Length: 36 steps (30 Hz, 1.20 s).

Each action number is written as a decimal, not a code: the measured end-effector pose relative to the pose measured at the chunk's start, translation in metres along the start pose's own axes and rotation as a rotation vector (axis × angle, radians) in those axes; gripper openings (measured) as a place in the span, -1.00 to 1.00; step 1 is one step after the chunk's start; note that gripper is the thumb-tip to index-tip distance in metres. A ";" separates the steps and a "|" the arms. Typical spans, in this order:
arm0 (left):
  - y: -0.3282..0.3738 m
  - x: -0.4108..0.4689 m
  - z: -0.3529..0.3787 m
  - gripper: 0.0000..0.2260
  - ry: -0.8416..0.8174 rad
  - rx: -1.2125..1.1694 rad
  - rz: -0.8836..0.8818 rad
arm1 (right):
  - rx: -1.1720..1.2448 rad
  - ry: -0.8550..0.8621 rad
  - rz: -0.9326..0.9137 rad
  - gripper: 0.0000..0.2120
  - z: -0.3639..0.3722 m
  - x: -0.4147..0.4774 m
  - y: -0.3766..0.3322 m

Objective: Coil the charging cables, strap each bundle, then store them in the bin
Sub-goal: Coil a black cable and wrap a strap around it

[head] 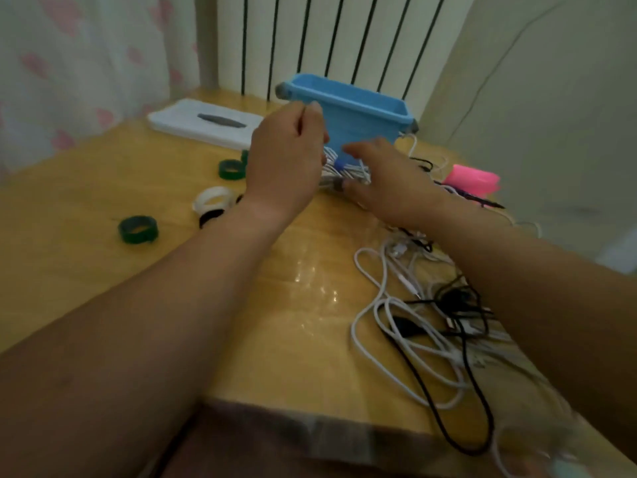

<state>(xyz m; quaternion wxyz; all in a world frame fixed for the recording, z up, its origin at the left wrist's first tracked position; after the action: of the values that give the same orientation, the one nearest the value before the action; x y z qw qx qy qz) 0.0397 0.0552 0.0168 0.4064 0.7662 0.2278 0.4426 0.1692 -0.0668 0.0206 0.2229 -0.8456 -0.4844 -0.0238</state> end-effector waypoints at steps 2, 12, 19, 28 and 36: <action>0.005 -0.007 0.008 -0.62 -0.102 0.040 0.075 | 0.070 0.111 -0.011 -0.61 -0.026 -0.025 -0.003; 0.017 -0.038 0.034 -0.66 -0.447 0.219 0.309 | 0.225 0.137 0.106 -0.93 -0.072 -0.149 0.030; 0.018 -0.048 0.036 -0.68 -0.505 0.224 0.323 | 0.200 -0.095 0.107 -0.82 -0.073 -0.181 0.032; 0.013 -0.047 0.035 -0.68 -0.504 0.222 0.316 | -0.036 -0.215 0.047 -0.90 -0.059 -0.170 0.042; 0.015 -0.048 0.036 -0.68 -0.511 0.197 0.316 | -0.028 -0.382 0.006 -0.97 -0.045 -0.159 0.039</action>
<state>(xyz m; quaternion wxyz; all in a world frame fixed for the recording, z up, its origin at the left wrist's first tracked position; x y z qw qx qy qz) 0.0461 -0.0022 -0.0046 0.3005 0.9142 0.0380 0.2691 0.1254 -0.2307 0.0064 0.1150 -0.8393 -0.5149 0.1311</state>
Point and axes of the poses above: each hand's wrist, its own x-axis towards the middle knuckle, its own z-axis out of the palm, y = z × x, the point moved 4 cm from there along x, towards the middle knuckle, and after that the axes turned 12 degrees about x, right-handed, at the moved point
